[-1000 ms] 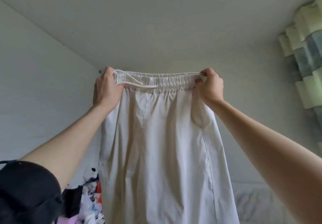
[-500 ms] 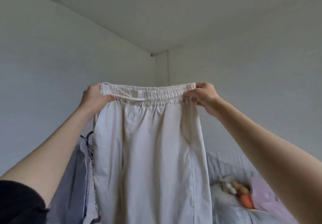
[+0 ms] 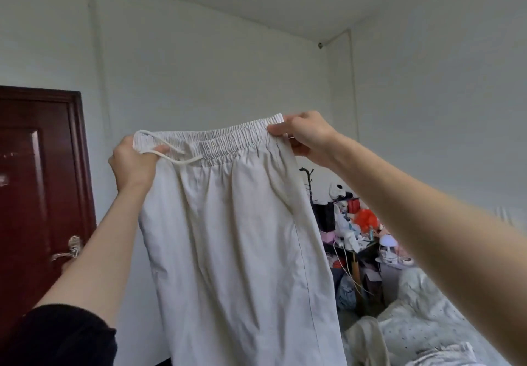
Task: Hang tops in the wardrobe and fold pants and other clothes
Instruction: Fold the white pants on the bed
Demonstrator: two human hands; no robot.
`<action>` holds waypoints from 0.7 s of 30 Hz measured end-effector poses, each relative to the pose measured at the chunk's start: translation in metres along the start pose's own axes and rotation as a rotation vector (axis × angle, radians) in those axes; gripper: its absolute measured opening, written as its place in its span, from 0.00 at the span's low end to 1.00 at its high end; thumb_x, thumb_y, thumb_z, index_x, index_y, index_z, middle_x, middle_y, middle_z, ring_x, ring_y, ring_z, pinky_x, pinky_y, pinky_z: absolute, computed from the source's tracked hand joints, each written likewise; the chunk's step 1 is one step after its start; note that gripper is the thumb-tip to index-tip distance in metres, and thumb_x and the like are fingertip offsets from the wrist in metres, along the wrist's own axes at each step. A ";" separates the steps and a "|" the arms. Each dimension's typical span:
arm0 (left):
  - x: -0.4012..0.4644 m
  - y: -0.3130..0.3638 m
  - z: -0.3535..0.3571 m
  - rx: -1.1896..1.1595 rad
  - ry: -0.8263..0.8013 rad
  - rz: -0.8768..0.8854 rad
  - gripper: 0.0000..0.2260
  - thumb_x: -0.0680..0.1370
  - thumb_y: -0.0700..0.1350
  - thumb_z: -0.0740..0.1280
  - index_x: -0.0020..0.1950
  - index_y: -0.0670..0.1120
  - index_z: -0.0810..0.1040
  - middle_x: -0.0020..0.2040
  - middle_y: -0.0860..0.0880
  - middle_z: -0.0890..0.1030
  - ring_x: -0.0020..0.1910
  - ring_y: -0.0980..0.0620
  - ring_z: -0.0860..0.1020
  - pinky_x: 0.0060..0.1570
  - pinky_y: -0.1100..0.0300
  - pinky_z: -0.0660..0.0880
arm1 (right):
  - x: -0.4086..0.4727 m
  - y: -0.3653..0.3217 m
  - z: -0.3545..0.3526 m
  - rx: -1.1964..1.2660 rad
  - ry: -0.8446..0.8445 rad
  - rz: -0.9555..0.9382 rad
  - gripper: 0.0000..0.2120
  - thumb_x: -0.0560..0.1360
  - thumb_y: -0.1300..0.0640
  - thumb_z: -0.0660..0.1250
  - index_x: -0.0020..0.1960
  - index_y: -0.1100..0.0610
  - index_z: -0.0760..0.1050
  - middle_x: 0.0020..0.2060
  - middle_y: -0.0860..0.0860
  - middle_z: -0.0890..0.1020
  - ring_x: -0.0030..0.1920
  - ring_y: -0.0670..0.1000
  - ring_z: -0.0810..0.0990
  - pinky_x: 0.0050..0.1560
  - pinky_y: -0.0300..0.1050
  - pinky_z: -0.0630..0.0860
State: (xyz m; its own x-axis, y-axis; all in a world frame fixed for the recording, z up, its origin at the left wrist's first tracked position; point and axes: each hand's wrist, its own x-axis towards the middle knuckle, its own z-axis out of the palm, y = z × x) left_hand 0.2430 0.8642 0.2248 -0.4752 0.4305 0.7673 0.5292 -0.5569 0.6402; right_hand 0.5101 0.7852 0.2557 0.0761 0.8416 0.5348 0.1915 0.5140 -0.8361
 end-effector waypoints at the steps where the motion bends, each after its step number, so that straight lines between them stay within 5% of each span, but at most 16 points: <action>1: 0.005 0.007 -0.014 0.027 0.025 0.020 0.18 0.70 0.47 0.75 0.53 0.38 0.78 0.53 0.37 0.80 0.54 0.39 0.76 0.47 0.57 0.67 | -0.005 -0.011 0.006 0.030 0.009 -0.004 0.12 0.72 0.65 0.69 0.33 0.57 0.70 0.28 0.51 0.73 0.24 0.46 0.73 0.26 0.34 0.71; 3: 0.010 0.025 -0.029 0.084 0.079 0.054 0.18 0.70 0.49 0.74 0.53 0.39 0.78 0.53 0.37 0.80 0.54 0.38 0.76 0.48 0.56 0.67 | -0.013 -0.029 0.010 0.095 0.037 0.002 0.04 0.72 0.65 0.70 0.43 0.61 0.74 0.34 0.55 0.75 0.27 0.48 0.76 0.26 0.35 0.73; 6: 0.012 0.062 -0.042 0.096 0.045 0.112 0.15 0.70 0.49 0.74 0.51 0.41 0.80 0.51 0.38 0.81 0.51 0.38 0.76 0.44 0.57 0.65 | -0.024 -0.055 0.002 0.175 0.089 0.018 0.11 0.71 0.66 0.70 0.52 0.64 0.72 0.38 0.57 0.75 0.32 0.51 0.76 0.28 0.38 0.75; 14: -0.037 0.110 0.013 0.037 -0.340 0.190 0.11 0.69 0.47 0.74 0.47 0.42 0.81 0.46 0.42 0.81 0.48 0.42 0.77 0.44 0.55 0.71 | -0.063 -0.050 -0.093 0.102 0.343 0.097 0.07 0.70 0.68 0.69 0.40 0.61 0.71 0.31 0.54 0.71 0.22 0.49 0.73 0.21 0.34 0.69; 18: -0.110 0.132 0.087 -0.090 -0.561 0.119 0.09 0.68 0.45 0.76 0.36 0.48 0.76 0.35 0.50 0.76 0.41 0.48 0.73 0.37 0.59 0.66 | -0.093 0.003 -0.184 -0.347 0.513 0.095 0.04 0.69 0.64 0.68 0.36 0.62 0.74 0.30 0.55 0.72 0.31 0.52 0.72 0.31 0.41 0.70; 21: -0.184 0.150 0.153 -0.164 -0.698 0.077 0.08 0.68 0.43 0.76 0.38 0.45 0.77 0.32 0.52 0.75 0.39 0.50 0.73 0.33 0.61 0.67 | -0.120 0.044 -0.257 -0.739 0.565 0.104 0.07 0.73 0.61 0.64 0.47 0.63 0.78 0.43 0.61 0.80 0.47 0.60 0.76 0.44 0.46 0.71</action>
State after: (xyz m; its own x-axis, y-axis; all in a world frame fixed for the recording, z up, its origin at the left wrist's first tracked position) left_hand 0.5176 0.8103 0.1859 0.1483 0.7089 0.6895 0.4046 -0.6797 0.6118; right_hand 0.7611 0.6641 0.1860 0.5549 0.5718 0.6042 0.7160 0.0414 -0.6968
